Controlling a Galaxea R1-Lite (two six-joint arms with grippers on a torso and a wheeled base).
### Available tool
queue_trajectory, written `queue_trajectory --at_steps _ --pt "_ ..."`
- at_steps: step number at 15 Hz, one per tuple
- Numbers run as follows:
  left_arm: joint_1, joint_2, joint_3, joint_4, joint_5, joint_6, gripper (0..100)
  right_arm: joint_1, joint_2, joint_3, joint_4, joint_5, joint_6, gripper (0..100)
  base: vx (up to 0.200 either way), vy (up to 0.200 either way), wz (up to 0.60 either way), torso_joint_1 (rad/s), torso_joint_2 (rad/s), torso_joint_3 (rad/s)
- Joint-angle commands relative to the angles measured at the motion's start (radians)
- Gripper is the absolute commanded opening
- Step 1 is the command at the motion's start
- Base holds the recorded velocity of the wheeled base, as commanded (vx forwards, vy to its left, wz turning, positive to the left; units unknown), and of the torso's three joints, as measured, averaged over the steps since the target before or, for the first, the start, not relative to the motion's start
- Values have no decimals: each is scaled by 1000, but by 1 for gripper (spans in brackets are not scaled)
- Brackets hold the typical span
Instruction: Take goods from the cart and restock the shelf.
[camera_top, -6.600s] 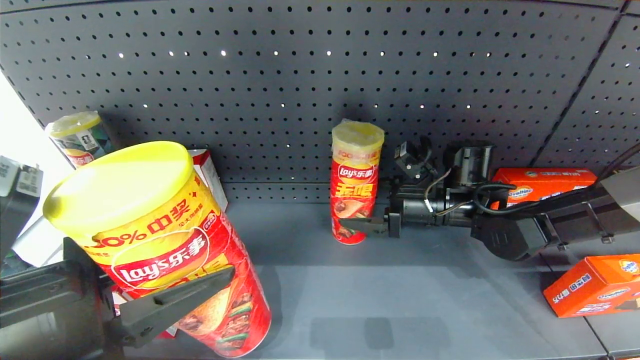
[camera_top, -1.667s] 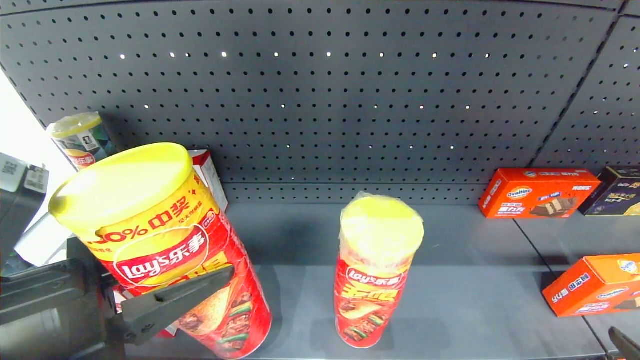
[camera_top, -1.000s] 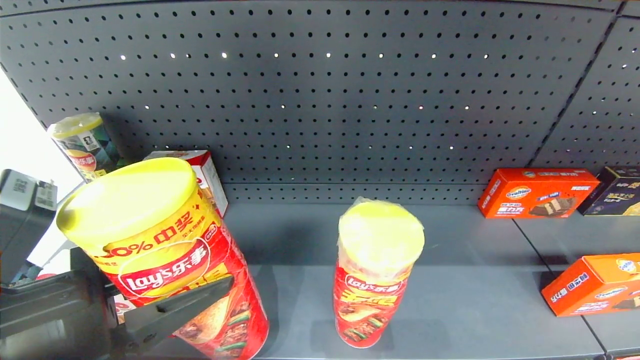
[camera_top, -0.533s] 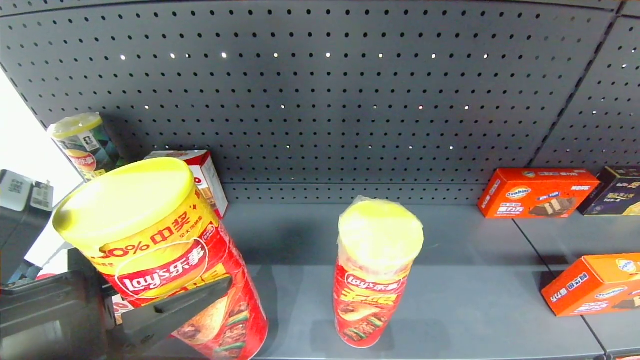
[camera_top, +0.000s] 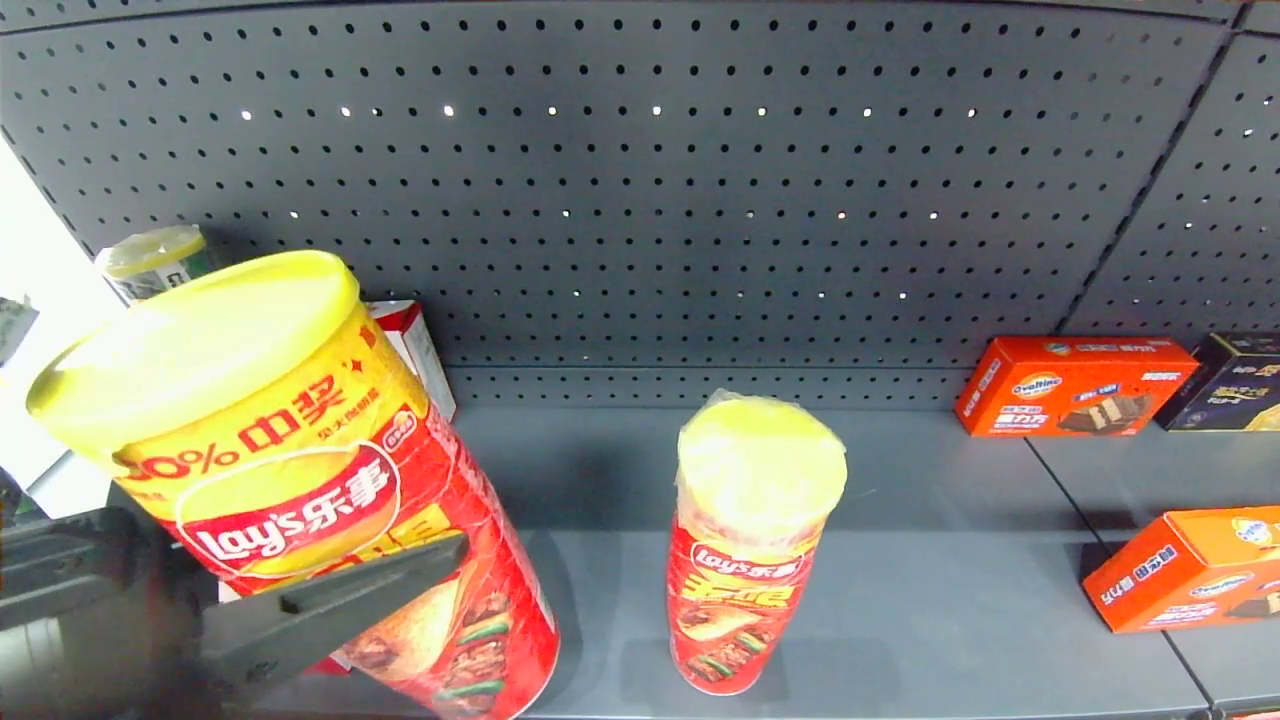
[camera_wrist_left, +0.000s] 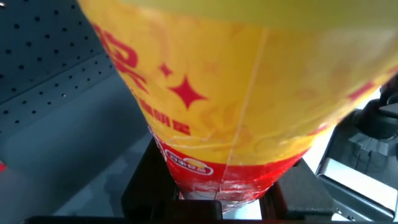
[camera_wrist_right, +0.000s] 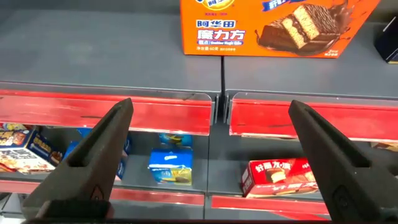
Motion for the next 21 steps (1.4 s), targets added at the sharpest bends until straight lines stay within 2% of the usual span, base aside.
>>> queue_trajectory --at_steps 1,3,4,6,7,10,12,14,15,16,19,21 --pt "29 11 -23 1 -3 1 0 1 7 0 0 0 0 100 0 0 0 0 0 0" --pt "75 54 -48 9 -4 6 0 1 7 0 0 0 0 100 0 0 0 0 0 0" --pt "78 69 -51 26 -4 13 0 1 7 0 0 0 0 100 0 0 0 0 0 0" --pt "76 112 -93 87 -4 90 0 1 7 0 0 0 0 100 0 0 0 0 0 0" --pt "72 141 -126 115 -9 101 0 1 7 0 0 0 1 100 0 0 0 0 0 0" --pt "75 278 -290 161 -112 99 0 1 7 0 0 0 0 100 0 0 0 0 0 0" --pt "84 370 -359 152 -115 107 0 1 7 0 0 0 1 100 0 0 0 0 0 0" --pt "113 462 -404 146 -141 170 0 1 5 0 -1 0 0 100 0 0 0 0 0 0" --pt "124 522 -435 118 -161 220 0 1 7 0 0 0 0 100 0 0 0 0 0 0" --pt "127 557 -459 104 -164 234 0 1 5 0 0 0 0 100 0 0 0 0 0 0" --pt "135 644 -550 98 -168 236 0 1 7 0 0 0 0 100 0 0 0 0 0 0" --pt "155 706 -636 98 -202 237 0 1 7 0 0 0 0 100 0 0 0 0 0 0"
